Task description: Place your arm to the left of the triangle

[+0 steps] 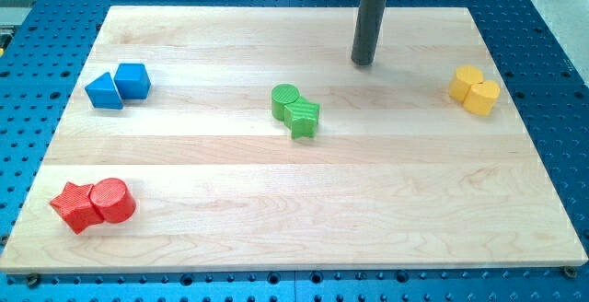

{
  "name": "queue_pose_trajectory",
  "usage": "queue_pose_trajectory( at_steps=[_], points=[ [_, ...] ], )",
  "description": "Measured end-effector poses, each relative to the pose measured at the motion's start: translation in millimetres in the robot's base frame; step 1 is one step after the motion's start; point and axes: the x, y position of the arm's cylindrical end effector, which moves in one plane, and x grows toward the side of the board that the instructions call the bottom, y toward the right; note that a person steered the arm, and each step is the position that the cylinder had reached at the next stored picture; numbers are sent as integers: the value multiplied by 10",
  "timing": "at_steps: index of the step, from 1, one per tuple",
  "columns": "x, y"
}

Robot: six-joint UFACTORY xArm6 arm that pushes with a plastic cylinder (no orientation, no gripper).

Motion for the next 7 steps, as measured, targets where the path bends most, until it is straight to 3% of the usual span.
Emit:
queue_pose_trajectory(
  at_steps=[5, 7],
  points=[
    [-564, -2395],
    [-556, -3817]
  ],
)
